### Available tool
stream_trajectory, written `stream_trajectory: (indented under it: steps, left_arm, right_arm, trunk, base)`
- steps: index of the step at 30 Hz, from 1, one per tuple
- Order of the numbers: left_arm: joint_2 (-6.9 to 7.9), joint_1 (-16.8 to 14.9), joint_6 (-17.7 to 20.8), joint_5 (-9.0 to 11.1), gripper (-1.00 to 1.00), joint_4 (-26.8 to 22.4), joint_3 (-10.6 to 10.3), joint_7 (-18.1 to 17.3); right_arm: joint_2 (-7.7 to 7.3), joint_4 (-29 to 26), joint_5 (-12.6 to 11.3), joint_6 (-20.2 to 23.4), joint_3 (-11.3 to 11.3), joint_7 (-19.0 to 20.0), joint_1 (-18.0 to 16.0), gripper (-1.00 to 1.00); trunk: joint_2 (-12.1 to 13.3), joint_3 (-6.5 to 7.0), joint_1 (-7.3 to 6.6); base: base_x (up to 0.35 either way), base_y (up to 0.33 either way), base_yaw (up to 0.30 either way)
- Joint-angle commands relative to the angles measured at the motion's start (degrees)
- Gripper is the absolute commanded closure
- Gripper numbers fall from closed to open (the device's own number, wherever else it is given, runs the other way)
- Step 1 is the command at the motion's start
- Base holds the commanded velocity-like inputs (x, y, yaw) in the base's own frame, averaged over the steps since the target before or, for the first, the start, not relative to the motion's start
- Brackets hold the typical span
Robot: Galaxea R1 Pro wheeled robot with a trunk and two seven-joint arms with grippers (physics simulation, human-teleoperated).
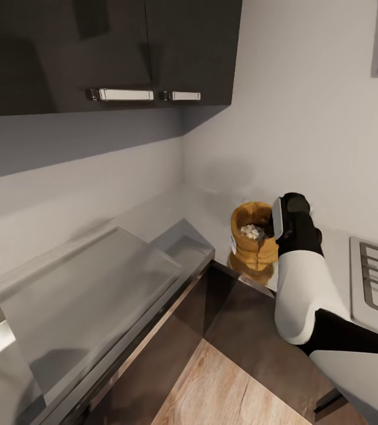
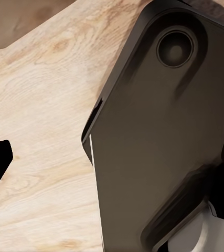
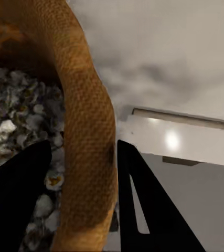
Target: In the kitchen, take the popcorn bag from the countertop, put it into the microwave, and heat it until the popcorn is cooked so the cooked popcorn ends up inside the bag.
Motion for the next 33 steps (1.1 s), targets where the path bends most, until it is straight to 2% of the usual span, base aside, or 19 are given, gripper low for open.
stream_trajectory:
  steps: [1,5,17,21,33]
  left_arm:
    - [-0.02,0.01,-0.07,0.09,-1.0,-0.08,0.18,0.11]
    - [-0.02,0.01,-0.07,0.01,-1.0,-0.08,0.18,0.07]
    - [0.02,0.01,-0.07,0.0,-1.0,-0.07,0.11,0.04]
    - [-0.19,0.01,-0.01,0.4,-1.0,0.03,0.23,0.52]
    - [-0.6,0.01,0.5,-0.15,-1.0,2.57,0.27,0.48]
  right_arm:
    - [0.06,-1.12,0.09,0.2,0.66,-0.03,-0.06,1.0]
    - [0.06,-5.36,-0.04,0.2,1.54,0.17,-0.06,1.0]
    - [0.06,-5.74,-0.18,0.2,1.54,0.59,-0.06,1.0]
    - [0.06,-5.75,-0.16,0.2,1.46,0.6,-0.06,1.0]
    - [0.06,-5.75,-0.31,0.2,1.65,0.58,-0.06,1.0]
  trunk:
    - [-0.04,-0.06,0.01]
    - [-0.04,-0.06,0.01]
    - [-0.04,-0.06,0.01]
    - [-0.04,-0.06,0.01]
    - [-0.04,-0.06,0.01]
  base:
    - [0.0,0.0,0.0]
    - [0.0,0.0,0.0]
    - [-0.006,0.0,0.0]
    - [-0.277,0.0,0.0]
    - [-0.345,0.0,0.0]
